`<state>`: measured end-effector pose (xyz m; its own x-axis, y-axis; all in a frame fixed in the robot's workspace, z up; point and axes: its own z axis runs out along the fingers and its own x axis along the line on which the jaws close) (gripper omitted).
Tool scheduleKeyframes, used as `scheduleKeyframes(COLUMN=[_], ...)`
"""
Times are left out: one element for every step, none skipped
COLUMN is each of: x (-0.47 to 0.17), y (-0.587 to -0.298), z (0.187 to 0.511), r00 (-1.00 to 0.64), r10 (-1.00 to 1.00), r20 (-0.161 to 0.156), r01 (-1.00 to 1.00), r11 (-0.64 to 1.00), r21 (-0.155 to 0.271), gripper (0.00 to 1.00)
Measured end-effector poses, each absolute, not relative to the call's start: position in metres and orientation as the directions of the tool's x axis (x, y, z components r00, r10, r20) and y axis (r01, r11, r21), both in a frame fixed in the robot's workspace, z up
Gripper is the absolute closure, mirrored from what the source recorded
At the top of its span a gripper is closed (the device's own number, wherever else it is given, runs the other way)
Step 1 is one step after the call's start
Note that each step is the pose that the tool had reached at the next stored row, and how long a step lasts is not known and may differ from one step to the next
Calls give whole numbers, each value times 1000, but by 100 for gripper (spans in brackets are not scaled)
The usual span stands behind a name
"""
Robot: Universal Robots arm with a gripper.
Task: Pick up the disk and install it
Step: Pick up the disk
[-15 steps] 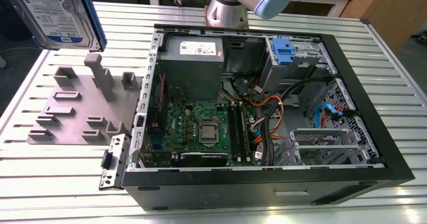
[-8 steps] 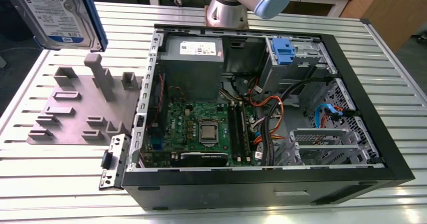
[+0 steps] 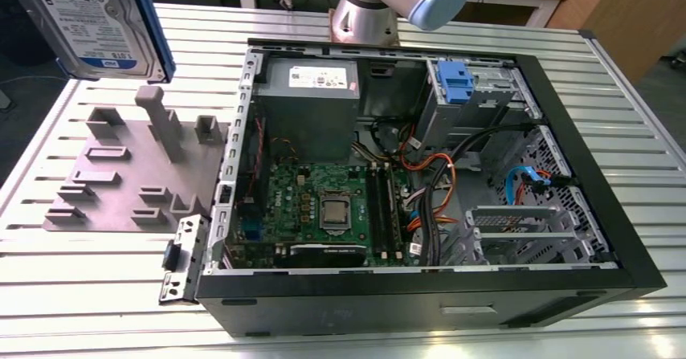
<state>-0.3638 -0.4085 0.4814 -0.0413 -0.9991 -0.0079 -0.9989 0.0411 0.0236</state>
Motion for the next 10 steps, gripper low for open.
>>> scheduleKeyframes(x=[-363, -363, -363, -362, -362, -362, -361, -361, -361, -361], y=[-409, -409, -409, -409, -409, -409, -409, -409, -409, -409], z=[481, 481, 481, 481, 481, 481, 481, 481, 481, 481], r00=[-41, -41, -41, -41, -41, -41, -41, -41, -41, -41], r10=[-999, -999, -999, -999, -999, -999, -999, -999, -999, -999], r20=[-8, -8, -8, -8, -8, -8, -8, -8, -8, -8], r01=[-999, -999, -999, -999, -999, -999, -999, -999, -999, -999], r11=[41, 41, 41, 41, 41, 41, 41, 41, 41, 41], r21=[24, 24, 24, 24, 24, 24, 24, 24, 24, 24], gripper=[64, 64, 64, 64, 64, 64, 64, 64, 64, 64])
